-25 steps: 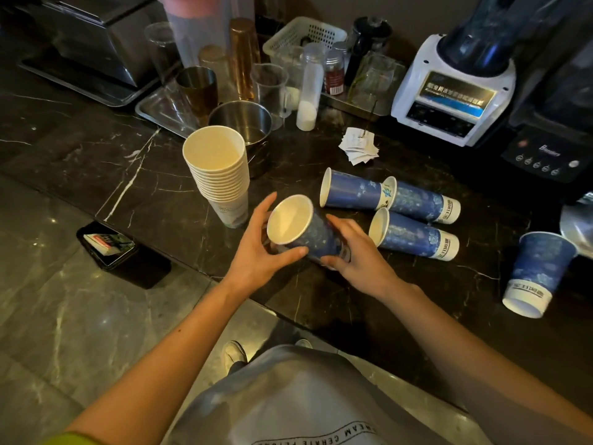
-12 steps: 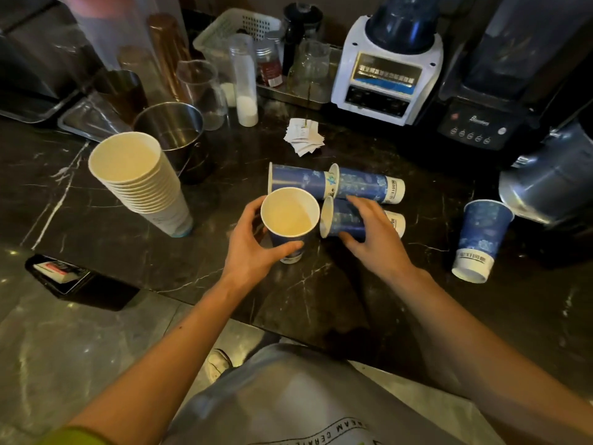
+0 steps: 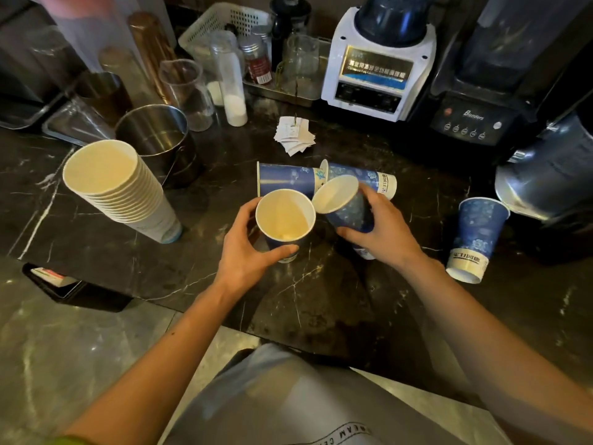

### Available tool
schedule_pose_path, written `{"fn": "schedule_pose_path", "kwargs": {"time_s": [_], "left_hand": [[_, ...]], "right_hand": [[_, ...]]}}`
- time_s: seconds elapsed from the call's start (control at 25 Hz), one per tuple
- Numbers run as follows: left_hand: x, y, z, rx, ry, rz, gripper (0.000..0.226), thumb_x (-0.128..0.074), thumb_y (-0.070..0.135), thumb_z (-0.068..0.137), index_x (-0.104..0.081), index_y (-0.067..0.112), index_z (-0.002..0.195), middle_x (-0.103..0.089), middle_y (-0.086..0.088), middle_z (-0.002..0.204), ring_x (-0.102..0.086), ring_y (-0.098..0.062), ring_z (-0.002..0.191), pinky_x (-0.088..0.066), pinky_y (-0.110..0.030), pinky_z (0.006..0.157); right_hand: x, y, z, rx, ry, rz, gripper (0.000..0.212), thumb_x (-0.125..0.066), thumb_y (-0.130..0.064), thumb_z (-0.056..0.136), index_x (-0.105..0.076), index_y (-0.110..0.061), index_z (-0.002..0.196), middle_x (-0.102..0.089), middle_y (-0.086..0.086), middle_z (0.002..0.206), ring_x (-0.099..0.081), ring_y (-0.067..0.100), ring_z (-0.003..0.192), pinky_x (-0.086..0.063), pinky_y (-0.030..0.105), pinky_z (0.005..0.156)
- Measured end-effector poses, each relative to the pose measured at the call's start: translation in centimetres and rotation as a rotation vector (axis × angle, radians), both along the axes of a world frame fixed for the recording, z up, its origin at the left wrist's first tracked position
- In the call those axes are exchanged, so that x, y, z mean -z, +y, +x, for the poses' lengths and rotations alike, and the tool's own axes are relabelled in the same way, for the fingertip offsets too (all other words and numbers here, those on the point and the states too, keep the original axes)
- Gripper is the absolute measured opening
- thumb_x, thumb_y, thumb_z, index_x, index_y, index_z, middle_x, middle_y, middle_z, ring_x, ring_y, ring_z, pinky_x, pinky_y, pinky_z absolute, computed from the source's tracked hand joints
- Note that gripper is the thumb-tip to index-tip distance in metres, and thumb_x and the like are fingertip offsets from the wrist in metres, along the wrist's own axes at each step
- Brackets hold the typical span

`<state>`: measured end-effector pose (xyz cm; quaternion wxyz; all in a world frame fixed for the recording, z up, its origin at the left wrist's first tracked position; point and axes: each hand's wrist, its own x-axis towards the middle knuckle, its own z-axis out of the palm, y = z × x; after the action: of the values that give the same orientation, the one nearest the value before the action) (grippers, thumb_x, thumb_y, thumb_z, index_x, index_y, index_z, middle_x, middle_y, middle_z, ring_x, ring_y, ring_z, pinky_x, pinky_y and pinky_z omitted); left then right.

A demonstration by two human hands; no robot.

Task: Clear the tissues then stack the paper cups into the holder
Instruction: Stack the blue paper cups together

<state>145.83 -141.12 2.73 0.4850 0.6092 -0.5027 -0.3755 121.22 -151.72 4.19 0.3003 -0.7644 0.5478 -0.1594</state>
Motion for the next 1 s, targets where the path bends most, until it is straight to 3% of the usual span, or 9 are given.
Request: {"fn": "schedule_pose_path", "kwargs": {"time_s": [0.12, 0.24, 0.4, 0.6, 0.68, 0.84, 0.92, 1.0], "left_hand": [[0.2, -0.8, 0.7, 0.077, -0.004, 0.005, 0.090, -0.092, 0.029, 0.062, -0.041, 0.035, 0.136, -0.051, 0.025, 0.135, -0.050, 0.002, 0.128, -0.044, -0.018, 0.104], [0.4, -1.5, 1.0, 0.131, -0.007, 0.005, 0.087, -0.091, 0.028, 0.064, -0.041, 0.042, 0.133, -0.048, 0.029, 0.135, -0.047, 0.003, 0.130, -0.041, -0.015, 0.106], [0.7, -2.4, 0.9, 0.184, 0.032, 0.044, 0.088, -0.093, 0.021, 0.062, -0.042, 0.059, 0.122, -0.049, 0.036, 0.130, -0.046, 0.006, 0.129, -0.043, -0.021, 0.107], [0.7, -3.1, 0.5, 0.262, 0.090, 0.016, 0.086, -0.092, 0.023, 0.063, -0.046, 0.030, 0.135, -0.059, 0.011, 0.133, -0.056, -0.007, 0.125, -0.050, -0.038, 0.105], [0.7, -3.3, 0.3, 0.289, 0.095, 0.029, 0.087, -0.092, 0.028, 0.063, -0.045, 0.031, 0.137, -0.057, 0.010, 0.135, -0.056, -0.008, 0.126, -0.049, -0.041, 0.106], [0.5, -3.6, -0.4, 0.268, 0.081, 0.044, 0.086, -0.090, 0.038, 0.059, -0.042, 0.059, 0.127, -0.054, 0.019, 0.136, -0.051, -0.002, 0.129, -0.045, -0.038, 0.110], [0.5, -3.8, -1.1, 0.272, 0.059, 0.046, 0.089, -0.091, 0.035, 0.060, -0.043, 0.049, 0.133, -0.054, 0.018, 0.137, -0.050, -0.004, 0.131, -0.046, -0.040, 0.109], [0.7, -4.1, -1.7, 0.281, 0.049, 0.037, 0.094, -0.092, 0.031, 0.061, -0.040, 0.040, 0.138, -0.052, 0.017, 0.138, -0.048, -0.007, 0.133, -0.046, -0.043, 0.109]], "right_hand": [[-3.4, 1.6, -0.4, 0.150, -0.311, -0.025, 0.095, -0.085, -0.038, 0.071, -0.029, -0.028, 0.148, -0.041, -0.019, 0.137, -0.039, -0.012, 0.119, -0.036, -0.001, 0.089], [-7.7, 3.0, 0.4, 0.211, -0.584, -0.157, 0.084, -0.085, -0.033, 0.071, -0.035, -0.029, 0.139, -0.045, -0.022, 0.134, -0.046, -0.019, 0.116, -0.040, 0.000, 0.086], [-11.3, 4.4, 3.7, 0.258, -0.825, -0.238, 0.069, -0.083, -0.031, 0.070, -0.041, -0.033, 0.126, -0.049, -0.018, 0.129, -0.050, -0.013, 0.118, -0.045, 0.008, 0.088], [-9.5, 5.5, 6.3, 0.191, -0.591, -0.101, 0.084, -0.087, -0.027, 0.069, -0.034, -0.028, 0.134, -0.047, -0.018, 0.131, -0.046, -0.014, 0.121, -0.042, 0.006, 0.091], [-8.0, 5.8, 6.4, 0.212, -0.479, -0.004, 0.088, -0.088, -0.035, 0.068, -0.035, -0.026, 0.138, -0.048, -0.019, 0.132, -0.045, -0.009, 0.124, -0.042, 0.010, 0.096], [-5.5, 6.2, 5.5, 0.153, -0.283, 0.085, 0.082, -0.084, -0.038, 0.073, -0.041, -0.024, 0.141, -0.049, -0.012, 0.139, -0.044, 0.001, 0.128, -0.040, 0.029, 0.109], [-4.7, 6.3, 4.2, 0.116, -0.282, 0.108, 0.080, -0.081, -0.040, 0.076, -0.042, -0.023, 0.145, -0.048, -0.008, 0.144, -0.042, 0.005, 0.133, -0.038, 0.037, 0.112], [-4.2, 6.2, 2.7, 0.068, -0.277, 0.151, 0.083, -0.076, -0.046, 0.079, -0.037, -0.026, 0.149, -0.043, -0.008, 0.150, -0.037, 0.004, 0.138, -0.036, 0.035, 0.113]]}}
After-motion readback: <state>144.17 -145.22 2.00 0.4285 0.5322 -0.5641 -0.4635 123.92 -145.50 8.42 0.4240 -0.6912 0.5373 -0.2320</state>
